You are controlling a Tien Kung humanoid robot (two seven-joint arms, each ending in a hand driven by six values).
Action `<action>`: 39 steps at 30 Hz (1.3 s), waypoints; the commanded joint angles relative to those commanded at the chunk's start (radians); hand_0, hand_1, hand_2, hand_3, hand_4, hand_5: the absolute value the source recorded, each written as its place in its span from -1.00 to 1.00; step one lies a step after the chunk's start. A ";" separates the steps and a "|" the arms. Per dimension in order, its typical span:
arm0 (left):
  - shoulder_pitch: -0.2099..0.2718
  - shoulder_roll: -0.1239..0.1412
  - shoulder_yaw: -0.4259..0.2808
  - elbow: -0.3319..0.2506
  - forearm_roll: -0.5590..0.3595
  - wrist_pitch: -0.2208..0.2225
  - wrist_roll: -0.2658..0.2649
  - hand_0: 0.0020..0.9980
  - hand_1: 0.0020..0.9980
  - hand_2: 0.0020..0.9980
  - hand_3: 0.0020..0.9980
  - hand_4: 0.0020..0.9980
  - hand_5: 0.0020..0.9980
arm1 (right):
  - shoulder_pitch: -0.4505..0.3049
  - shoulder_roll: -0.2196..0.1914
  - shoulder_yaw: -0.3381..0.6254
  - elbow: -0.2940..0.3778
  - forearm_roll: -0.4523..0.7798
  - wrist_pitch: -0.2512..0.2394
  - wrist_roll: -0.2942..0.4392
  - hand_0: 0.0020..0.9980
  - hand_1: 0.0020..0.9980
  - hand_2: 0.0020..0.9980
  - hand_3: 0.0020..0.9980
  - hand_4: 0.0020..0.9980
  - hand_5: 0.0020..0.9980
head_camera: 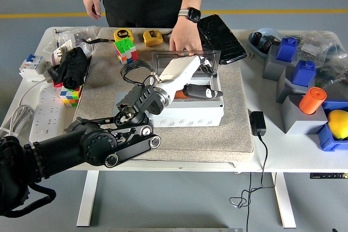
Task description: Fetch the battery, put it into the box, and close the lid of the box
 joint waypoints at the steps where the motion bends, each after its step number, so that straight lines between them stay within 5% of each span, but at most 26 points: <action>1: 0.002 0.000 -0.007 -0.012 -0.002 0.001 -0.003 0.16 0.36 0.31 0.31 1.00 -0.04 | 0.000 0.000 0.001 0.000 0.000 0.000 0.001 0.22 0.26 0.28 0.14 0.96 0.12; 9: 0.040 0.000 -0.093 -0.138 -0.021 0.046 -0.089 0.00 0.26 0.24 0.26 1.00 -0.01 | -0.005 0.004 0.007 -0.001 0.001 0.000 0.002 0.22 0.26 0.28 0.14 0.96 0.12; 16: 0.060 0.000 -0.194 -0.144 -0.012 0.050 -0.142 0.07 0.21 0.17 0.17 1.00 0.04 | -0.005 0.007 0.009 -0.001 0.002 0.001 0.004 0.22 0.26 0.28 0.14 0.96 0.11; 17: 0.061 0.000 -0.205 -0.137 -0.006 0.046 -0.139 0.50 0.51 0.40 0.43 1.00 0.09 | -0.004 0.007 0.009 0.000 0.002 0.001 0.004 0.22 0.26 0.28 0.14 0.96 0.11; 18: 0.062 0.000 -0.213 -0.132 -0.003 0.043 -0.136 0.50 0.51 0.40 0.43 1.00 0.09 | -0.004 0.008 0.009 0.000 0.002 0.001 0.004 0.22 0.26 0.28 0.14 0.96 0.11; 24: 0.068 0.000 -0.251 -0.083 0.068 -0.056 0.000 0.55 0.52 0.44 0.46 1.00 0.13 | -0.007 0.008 0.015 0.000 0.002 0.002 0.003 0.22 0.26 0.28 0.14 0.96 0.12; 30: 0.081 0.014 -0.267 -0.110 0.119 -0.166 0.138 0.47 0.44 0.38 0.44 1.00 0.21 | -0.011 0.008 0.019 0.001 -0.001 0.003 0.002 0.22 0.27 0.28 0.14 0.96 0.12; 39: 0.111 0.049 -0.265 -0.198 0.115 -0.202 0.164 0.29 0.28 0.30 0.43 1.00 0.19 | -0.013 0.004 0.018 0.002 -0.004 -0.001 0.001 0.22 0.26 0.28 0.14 0.96 0.11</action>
